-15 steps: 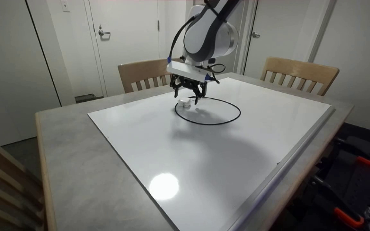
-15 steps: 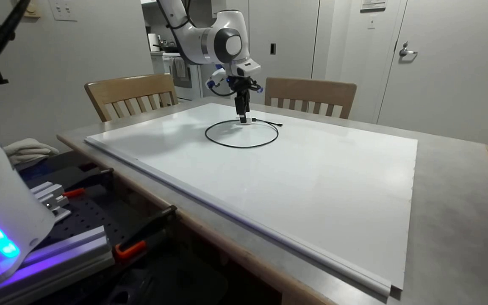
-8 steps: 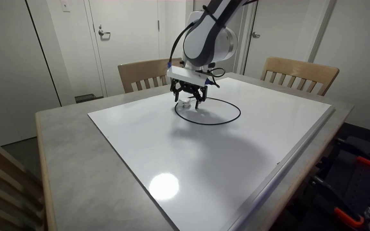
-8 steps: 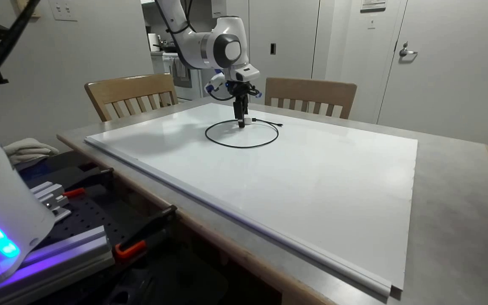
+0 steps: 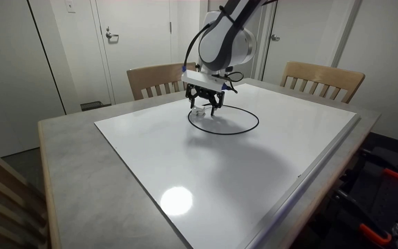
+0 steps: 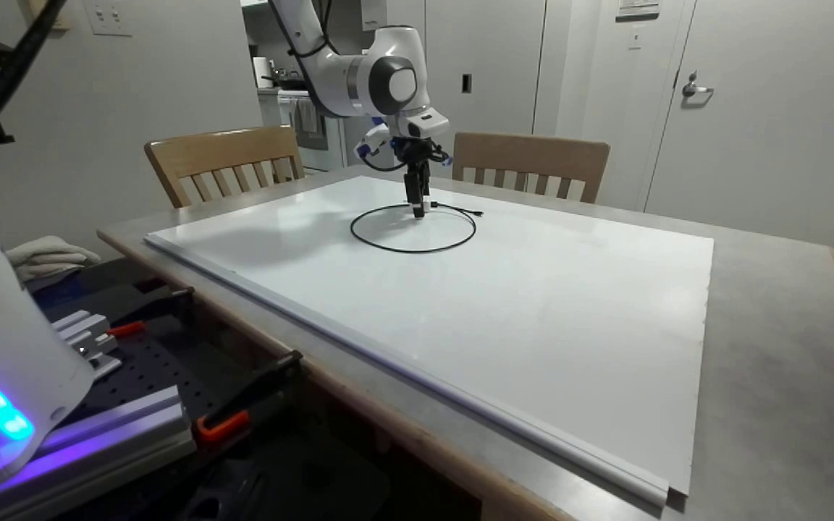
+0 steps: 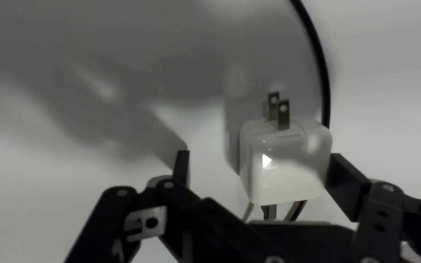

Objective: Straighten the charger

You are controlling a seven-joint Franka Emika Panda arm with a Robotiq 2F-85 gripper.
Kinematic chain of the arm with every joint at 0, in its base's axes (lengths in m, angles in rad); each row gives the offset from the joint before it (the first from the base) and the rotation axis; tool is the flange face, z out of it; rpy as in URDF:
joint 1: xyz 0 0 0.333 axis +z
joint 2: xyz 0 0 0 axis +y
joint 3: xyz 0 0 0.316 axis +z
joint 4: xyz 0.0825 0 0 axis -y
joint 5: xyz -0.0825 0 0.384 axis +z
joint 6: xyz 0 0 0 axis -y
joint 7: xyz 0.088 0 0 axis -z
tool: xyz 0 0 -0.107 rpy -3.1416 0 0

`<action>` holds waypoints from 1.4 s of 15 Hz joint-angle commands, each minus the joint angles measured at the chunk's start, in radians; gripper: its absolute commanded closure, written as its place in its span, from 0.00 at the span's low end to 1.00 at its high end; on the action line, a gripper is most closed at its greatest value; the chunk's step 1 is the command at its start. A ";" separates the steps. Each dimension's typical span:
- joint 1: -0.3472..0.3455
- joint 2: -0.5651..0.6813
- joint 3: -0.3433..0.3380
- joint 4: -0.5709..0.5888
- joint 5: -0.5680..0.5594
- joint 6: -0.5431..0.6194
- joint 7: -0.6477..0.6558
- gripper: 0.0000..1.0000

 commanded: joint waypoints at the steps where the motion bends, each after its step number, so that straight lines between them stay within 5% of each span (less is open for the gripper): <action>1: -0.002 -0.004 0.002 0.014 0.023 -0.027 -0.022 0.27; 2: -0.001 -0.006 0.001 0.016 0.021 -0.030 -0.021 0.28; 7: 0.001 -0.009 -0.003 0.029 0.017 -0.042 -0.020 0.73; 12: 0.013 -0.016 -0.022 0.027 0.012 -0.075 0.006 0.73; 21: 0.052 -0.024 -0.094 0.010 -0.004 -0.173 0.252 0.73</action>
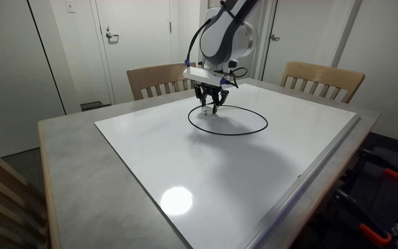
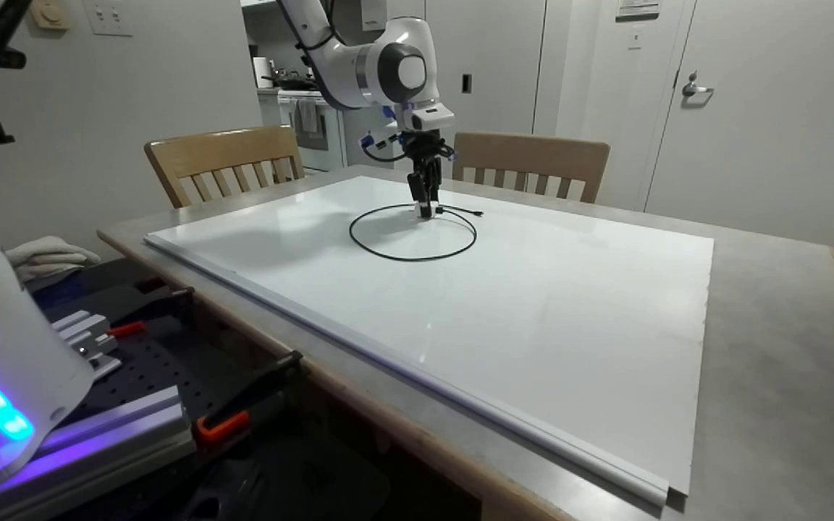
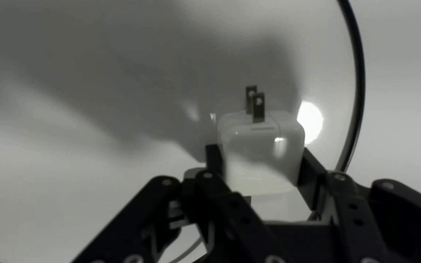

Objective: Straighten the charger

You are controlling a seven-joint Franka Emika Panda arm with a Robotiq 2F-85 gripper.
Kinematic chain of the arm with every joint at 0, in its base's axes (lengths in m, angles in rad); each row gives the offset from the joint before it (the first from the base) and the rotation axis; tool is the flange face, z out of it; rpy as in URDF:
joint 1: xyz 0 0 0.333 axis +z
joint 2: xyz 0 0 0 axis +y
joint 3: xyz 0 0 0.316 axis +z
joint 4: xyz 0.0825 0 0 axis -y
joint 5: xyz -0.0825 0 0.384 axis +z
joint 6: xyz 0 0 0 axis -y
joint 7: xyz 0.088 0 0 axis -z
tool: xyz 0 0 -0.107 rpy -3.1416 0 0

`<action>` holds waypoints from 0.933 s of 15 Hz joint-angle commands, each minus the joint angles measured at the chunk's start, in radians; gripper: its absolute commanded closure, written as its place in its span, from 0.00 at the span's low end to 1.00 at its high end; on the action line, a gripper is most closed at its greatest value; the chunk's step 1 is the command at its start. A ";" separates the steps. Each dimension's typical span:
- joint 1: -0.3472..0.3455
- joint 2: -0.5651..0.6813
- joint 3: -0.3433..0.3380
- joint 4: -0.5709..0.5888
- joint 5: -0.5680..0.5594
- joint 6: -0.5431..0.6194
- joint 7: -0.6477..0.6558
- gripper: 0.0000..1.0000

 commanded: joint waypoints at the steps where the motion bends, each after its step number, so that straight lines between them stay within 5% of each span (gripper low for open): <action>1: 0.018 -0.008 -0.019 -0.012 -0.006 -0.042 0.098 0.73; 11: 0.009 -0.033 -0.034 -0.088 -0.026 0.007 0.307 0.73; 12: 0.000 -0.009 -0.010 -0.017 -0.018 -0.008 0.296 0.73; 13: 0.000 -0.010 -0.010 -0.018 -0.018 -0.007 0.296 0.48; 14: 0.000 -0.009 -0.010 -0.017 -0.018 -0.008 0.296 0.48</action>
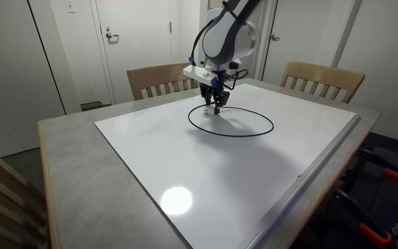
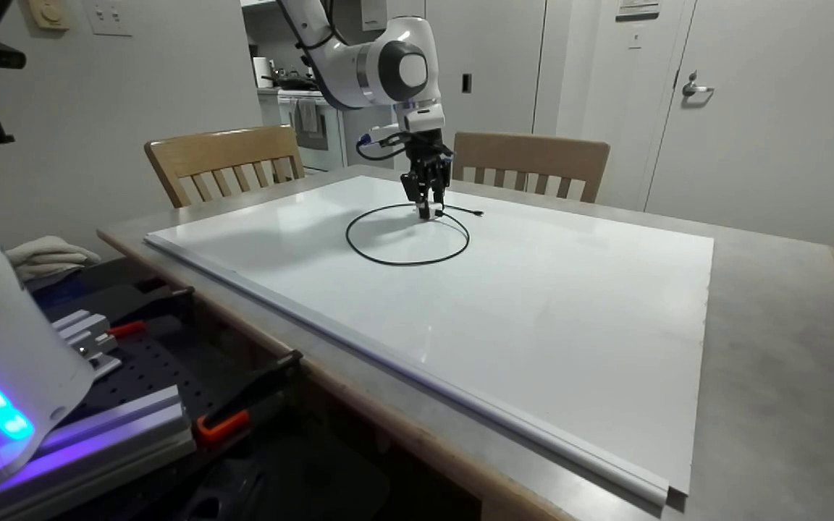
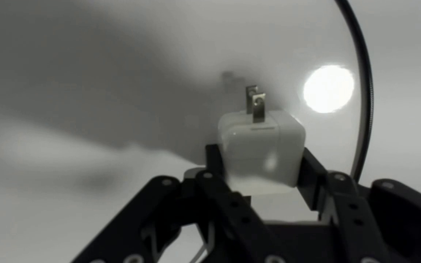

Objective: Straighten the charger

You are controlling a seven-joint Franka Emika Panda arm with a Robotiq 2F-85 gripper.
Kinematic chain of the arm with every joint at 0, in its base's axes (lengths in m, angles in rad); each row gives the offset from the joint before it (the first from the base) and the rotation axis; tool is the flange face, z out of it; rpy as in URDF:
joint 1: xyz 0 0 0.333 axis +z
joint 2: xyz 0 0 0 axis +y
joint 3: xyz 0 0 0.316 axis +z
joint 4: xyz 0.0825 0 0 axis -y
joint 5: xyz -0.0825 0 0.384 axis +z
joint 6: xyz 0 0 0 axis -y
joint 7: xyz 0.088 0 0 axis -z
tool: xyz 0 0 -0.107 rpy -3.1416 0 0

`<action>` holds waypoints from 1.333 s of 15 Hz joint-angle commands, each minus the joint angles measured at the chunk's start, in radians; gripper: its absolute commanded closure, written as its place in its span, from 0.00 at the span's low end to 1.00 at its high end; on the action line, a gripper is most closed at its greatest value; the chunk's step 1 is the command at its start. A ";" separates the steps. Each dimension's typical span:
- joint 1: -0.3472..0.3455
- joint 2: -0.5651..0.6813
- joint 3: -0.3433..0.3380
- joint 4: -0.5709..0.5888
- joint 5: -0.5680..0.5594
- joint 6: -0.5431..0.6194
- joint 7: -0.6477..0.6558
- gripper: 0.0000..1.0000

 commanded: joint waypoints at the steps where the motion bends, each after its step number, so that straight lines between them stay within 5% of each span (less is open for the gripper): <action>1: -0.011 0.000 0.011 0.002 -0.013 -0.002 0.008 0.48; 2: -0.011 0.000 0.011 0.002 -0.013 -0.002 0.008 0.48; 3: -0.011 0.000 0.011 0.002 -0.013 -0.002 0.008 0.73; 7: 0.030 0.036 -0.066 0.026 -0.077 -0.032 0.096 0.73; 20: -0.110 0.009 -0.128 -0.135 0.003 0.151 0.447 0.73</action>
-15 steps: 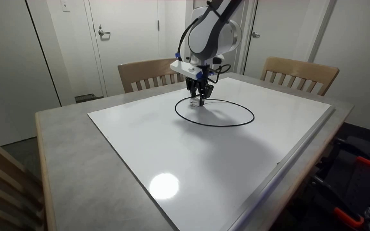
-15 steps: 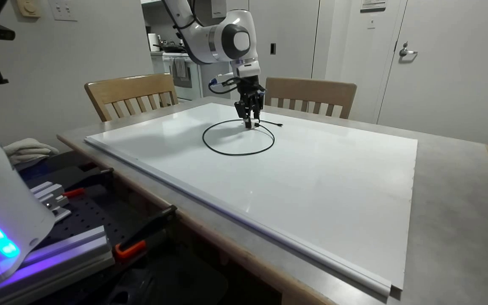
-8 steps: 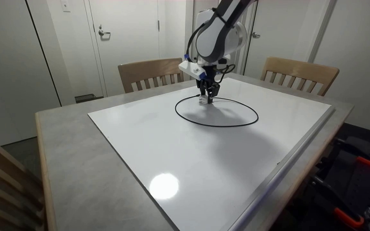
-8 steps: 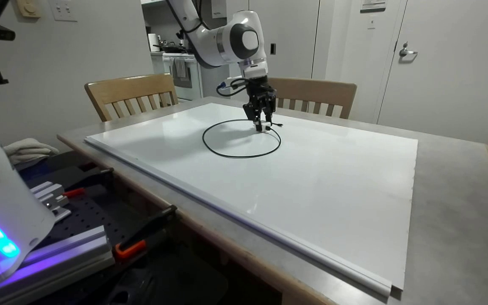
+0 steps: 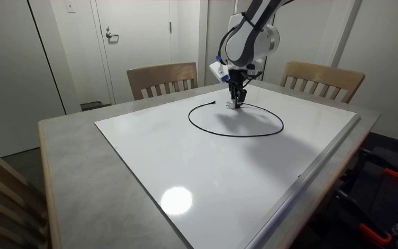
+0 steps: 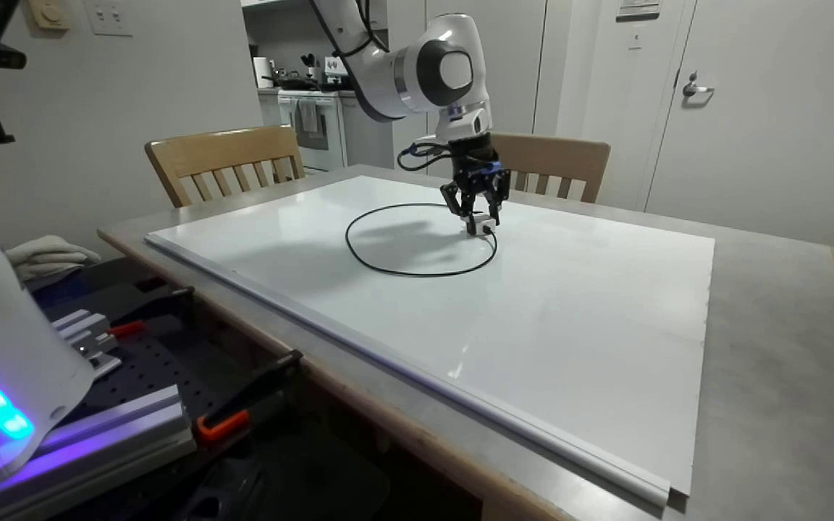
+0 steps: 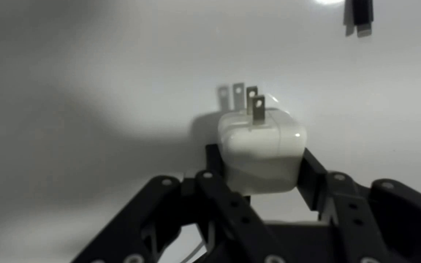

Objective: Straighten the charger

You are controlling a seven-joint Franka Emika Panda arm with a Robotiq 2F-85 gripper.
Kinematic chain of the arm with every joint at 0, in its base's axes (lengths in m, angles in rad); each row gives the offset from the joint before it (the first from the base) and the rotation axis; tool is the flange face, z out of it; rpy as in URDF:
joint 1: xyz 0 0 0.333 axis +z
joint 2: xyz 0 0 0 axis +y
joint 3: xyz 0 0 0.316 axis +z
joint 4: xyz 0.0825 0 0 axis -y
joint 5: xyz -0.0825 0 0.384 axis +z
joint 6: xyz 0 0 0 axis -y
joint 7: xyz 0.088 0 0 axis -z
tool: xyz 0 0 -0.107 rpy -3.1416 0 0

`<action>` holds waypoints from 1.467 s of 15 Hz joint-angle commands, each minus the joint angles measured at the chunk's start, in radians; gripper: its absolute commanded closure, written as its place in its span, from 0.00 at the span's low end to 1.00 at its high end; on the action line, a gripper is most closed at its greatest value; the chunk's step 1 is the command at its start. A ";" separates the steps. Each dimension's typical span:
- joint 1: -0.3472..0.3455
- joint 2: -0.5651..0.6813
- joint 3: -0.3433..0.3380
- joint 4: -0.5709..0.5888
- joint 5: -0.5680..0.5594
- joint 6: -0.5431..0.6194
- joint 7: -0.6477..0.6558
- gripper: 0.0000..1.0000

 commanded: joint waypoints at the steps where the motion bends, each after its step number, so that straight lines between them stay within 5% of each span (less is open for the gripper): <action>1: -0.048 -0.004 -0.012 -0.098 0.040 0.100 0.084 0.73; 2: -0.024 -0.010 0.004 -0.027 0.013 0.043 0.067 0.73; 3: -0.028 -0.013 0.003 -0.034 0.013 0.049 0.072 0.48; 5: -0.029 -0.013 0.003 -0.033 0.012 0.048 0.072 0.48; 6: -0.028 -0.013 0.003 -0.032 0.011 0.048 0.072 0.73; 10: -0.043 0.026 -0.026 -0.012 0.024 0.027 0.134 0.73; 18: -0.038 0.084 -0.162 -0.016 0.025 0.051 0.493 0.73; 22: -0.053 0.032 -0.145 -0.028 0.001 0.043 0.576 0.73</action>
